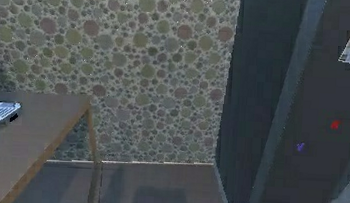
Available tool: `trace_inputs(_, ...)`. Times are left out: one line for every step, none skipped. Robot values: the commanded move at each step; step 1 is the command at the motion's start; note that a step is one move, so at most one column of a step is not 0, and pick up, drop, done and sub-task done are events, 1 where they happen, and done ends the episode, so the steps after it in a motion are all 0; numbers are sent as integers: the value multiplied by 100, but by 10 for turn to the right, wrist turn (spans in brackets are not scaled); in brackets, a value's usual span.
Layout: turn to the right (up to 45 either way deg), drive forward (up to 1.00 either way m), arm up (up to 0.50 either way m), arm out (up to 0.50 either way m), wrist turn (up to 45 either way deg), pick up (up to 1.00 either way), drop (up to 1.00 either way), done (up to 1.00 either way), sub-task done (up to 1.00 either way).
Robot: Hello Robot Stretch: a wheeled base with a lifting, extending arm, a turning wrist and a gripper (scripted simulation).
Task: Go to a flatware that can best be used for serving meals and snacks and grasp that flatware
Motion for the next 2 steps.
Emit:
trace_inputs(-450, 0, 0, 0, 0, 0, 0, 0, 0)
trace_inputs(-450, 0, 0, 0, 0, 0, 0, 0, 0)
